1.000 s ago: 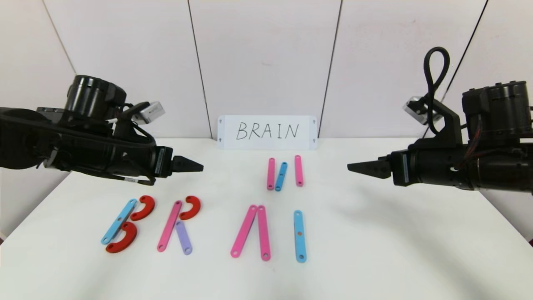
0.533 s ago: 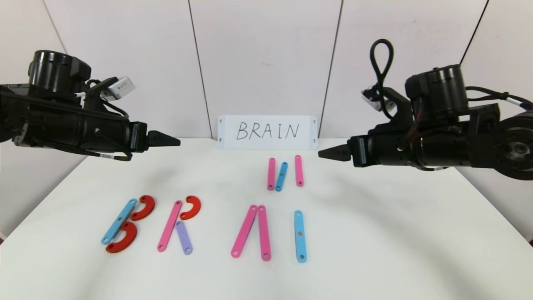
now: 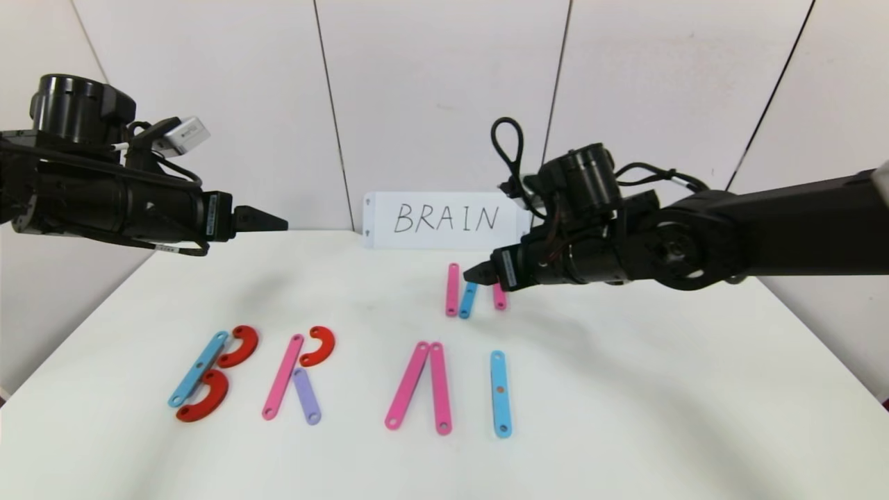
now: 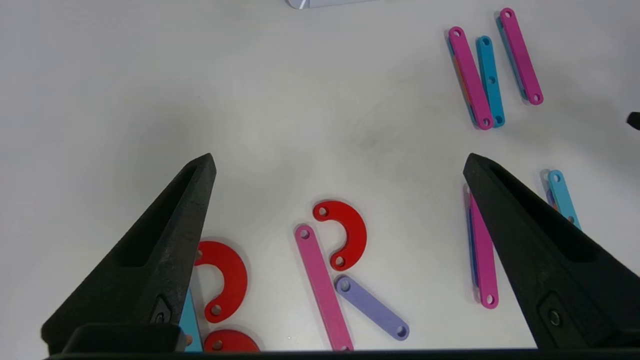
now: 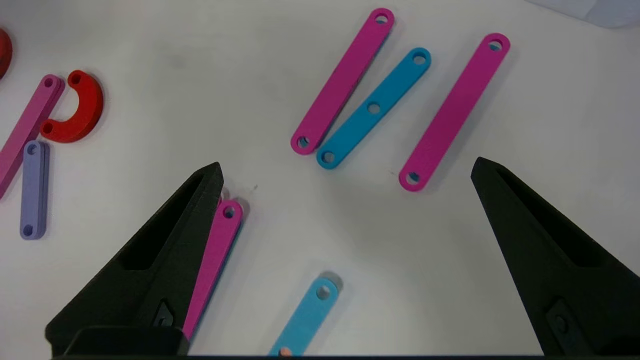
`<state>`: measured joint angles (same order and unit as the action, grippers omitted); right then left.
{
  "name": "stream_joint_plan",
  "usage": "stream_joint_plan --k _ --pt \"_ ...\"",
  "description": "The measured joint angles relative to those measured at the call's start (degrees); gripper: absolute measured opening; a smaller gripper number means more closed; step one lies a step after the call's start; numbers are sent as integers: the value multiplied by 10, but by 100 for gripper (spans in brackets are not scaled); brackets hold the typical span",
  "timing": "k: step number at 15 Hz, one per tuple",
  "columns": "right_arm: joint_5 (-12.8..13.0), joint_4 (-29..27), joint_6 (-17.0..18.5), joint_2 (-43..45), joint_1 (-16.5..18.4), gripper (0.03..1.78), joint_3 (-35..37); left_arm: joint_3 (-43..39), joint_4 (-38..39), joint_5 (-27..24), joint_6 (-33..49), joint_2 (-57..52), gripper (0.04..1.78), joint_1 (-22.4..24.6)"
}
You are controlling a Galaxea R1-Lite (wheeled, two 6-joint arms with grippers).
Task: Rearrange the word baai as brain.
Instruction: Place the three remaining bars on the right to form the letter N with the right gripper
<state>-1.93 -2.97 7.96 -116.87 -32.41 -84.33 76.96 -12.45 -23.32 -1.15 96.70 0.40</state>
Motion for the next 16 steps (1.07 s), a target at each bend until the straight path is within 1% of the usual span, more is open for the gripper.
stream_joint_plan --k 6,7,10,11,14,16 --pt "7 -2 0 -115 -19 174 -126 0 -2 -1 0 1 173 -2" --pt "12 -2 0 -132 -21 174 -143 -1 -2 -1 0 1 173 -3" --pt "41 0 0 -186 -22 174 -198 -3 -2 -1 0 2 173 -9" --pt "47 1 0 -201 -22 174 -215 -3 -2 -1 0 2 173 -10" --pt "52 0 0 -243 -20 174 -260 -4 -2 -1 0 3 173 -13" --pt "53 3 -1 -262 -17 174 -271 -4 -2 -1 0 4 173 -15"
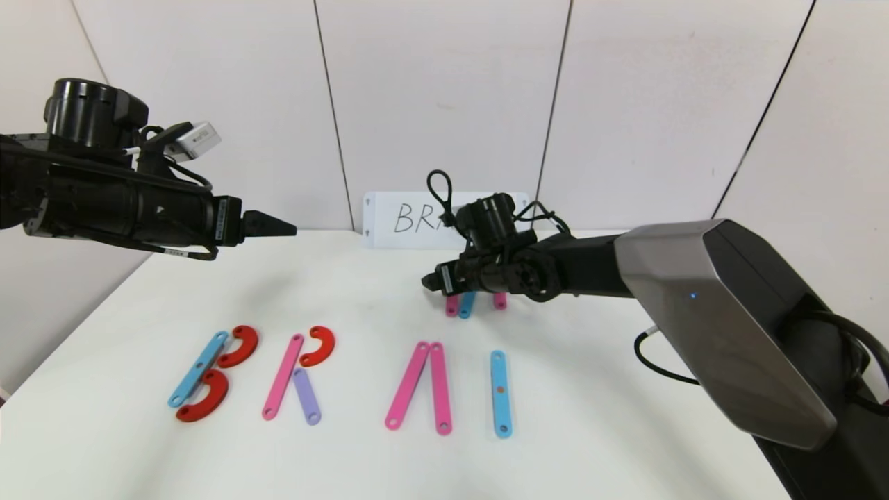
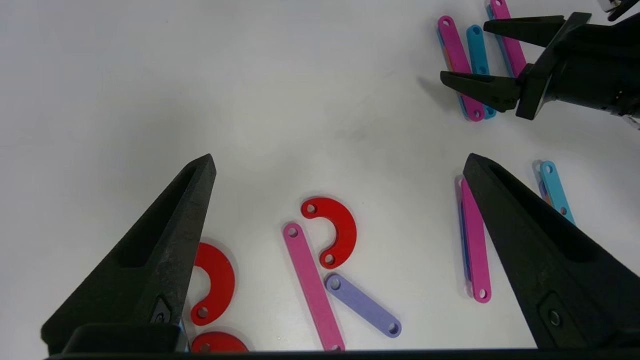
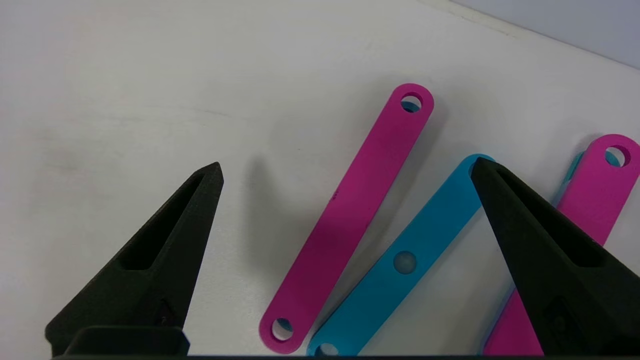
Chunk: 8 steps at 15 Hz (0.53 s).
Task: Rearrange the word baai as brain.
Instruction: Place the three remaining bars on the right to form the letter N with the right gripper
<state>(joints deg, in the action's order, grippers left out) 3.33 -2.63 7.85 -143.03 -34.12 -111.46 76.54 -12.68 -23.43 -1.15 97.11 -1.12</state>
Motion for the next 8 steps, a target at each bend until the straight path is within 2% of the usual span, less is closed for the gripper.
stream_joint_plan --k 8 --pt "2 5 -8 -21 -4 174 -5 -6 -1 2 0 3 173 -15"
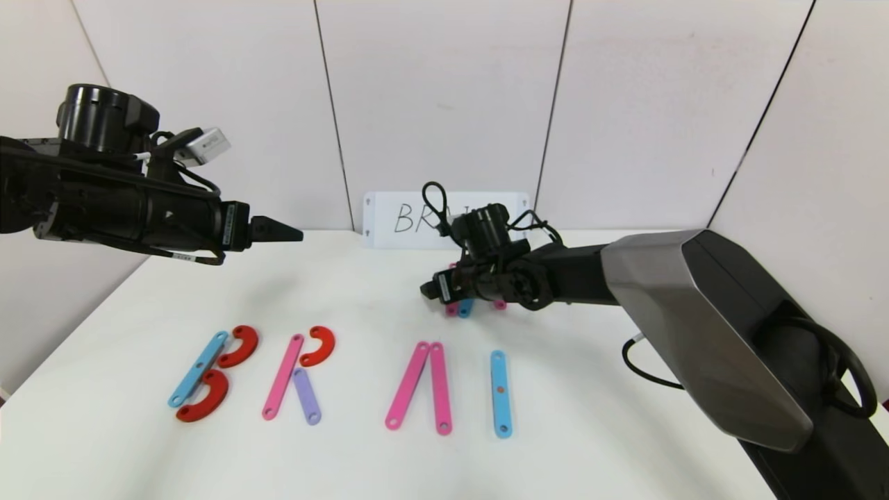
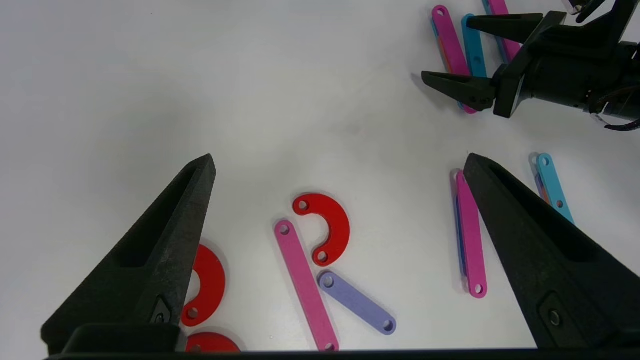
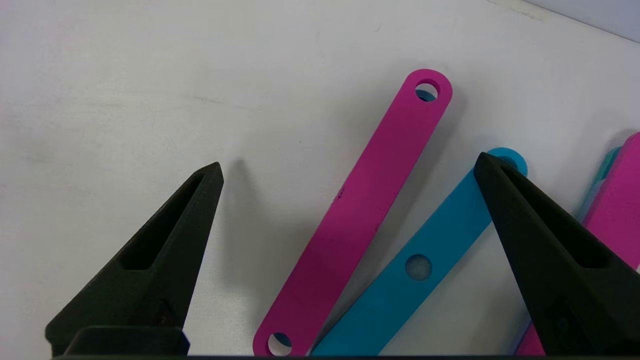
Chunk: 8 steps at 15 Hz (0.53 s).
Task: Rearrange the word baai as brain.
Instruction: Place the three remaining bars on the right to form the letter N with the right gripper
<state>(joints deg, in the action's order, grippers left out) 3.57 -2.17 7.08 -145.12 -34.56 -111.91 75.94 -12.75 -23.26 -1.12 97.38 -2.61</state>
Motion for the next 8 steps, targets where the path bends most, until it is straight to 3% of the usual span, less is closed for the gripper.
stream_joint_plan --k 5,8 --pt "30 19 -17 -5 -2 174 1 -4 1 0 -1 0 173 -6" --pt "31 25 -22 -6 -3 174 0 -5 1 0 -1 0 173 -6"
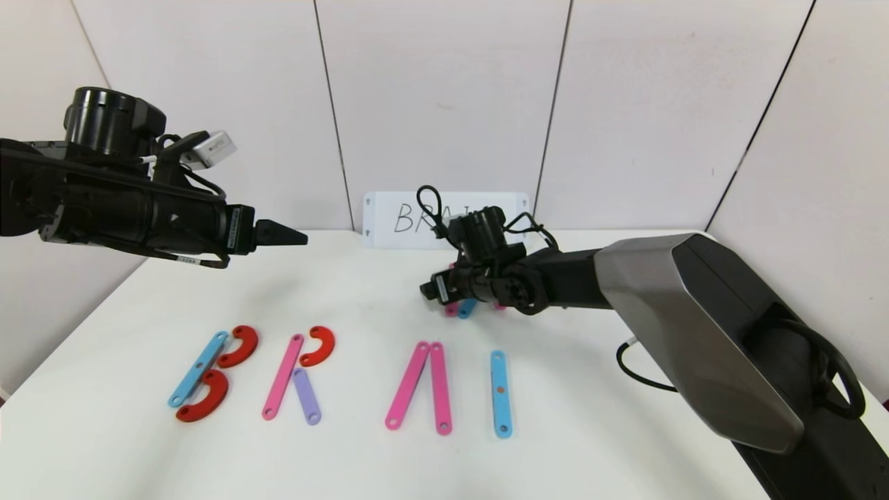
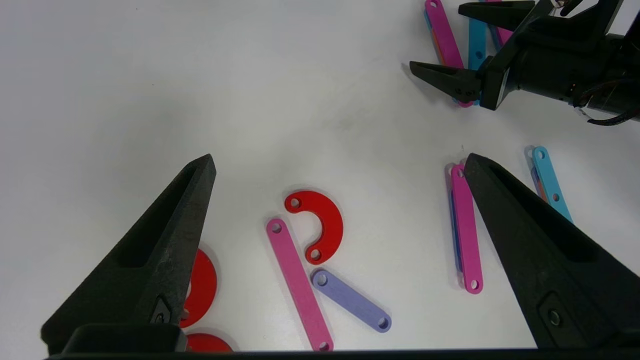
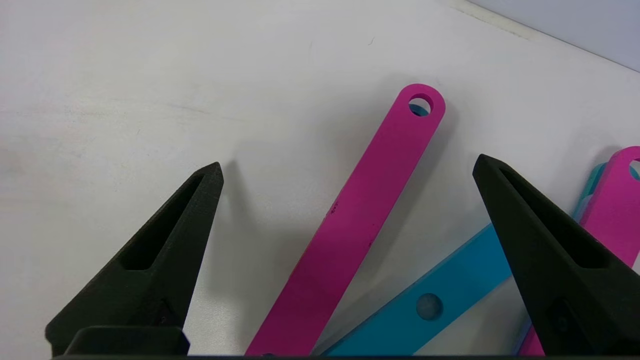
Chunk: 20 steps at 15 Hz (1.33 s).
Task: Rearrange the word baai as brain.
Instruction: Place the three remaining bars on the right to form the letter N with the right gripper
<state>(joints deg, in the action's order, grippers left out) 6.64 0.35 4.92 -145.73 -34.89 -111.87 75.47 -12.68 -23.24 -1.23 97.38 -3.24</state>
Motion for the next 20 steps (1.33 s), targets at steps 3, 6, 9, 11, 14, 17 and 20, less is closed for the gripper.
stream_joint_plan --k 3,6,9,11,14,17,20 --pt "0 0 1 -2 -2 174 0 0 0 0 0 0 173 0" --pt "-1 0 3 -4 -2 171 0 0 0 0 0 0 173 0" --pt "-1 1 3 -6 -2 148 0 -1 0 0 0 0 173 -1" --pt "-1 0 3 -6 -2 121 0 -1 0 0 0 1 173 -1" --pt "-1 0 4 -6 -1 65 0 -1 0 0 0 1 173 -1" --pt "-1 0 8 -4 -1 31 0 0 0 0 1 2 173 -2" --pt "-1 0 9 6 3 30 1 1 0 1 1 2 173 -2"
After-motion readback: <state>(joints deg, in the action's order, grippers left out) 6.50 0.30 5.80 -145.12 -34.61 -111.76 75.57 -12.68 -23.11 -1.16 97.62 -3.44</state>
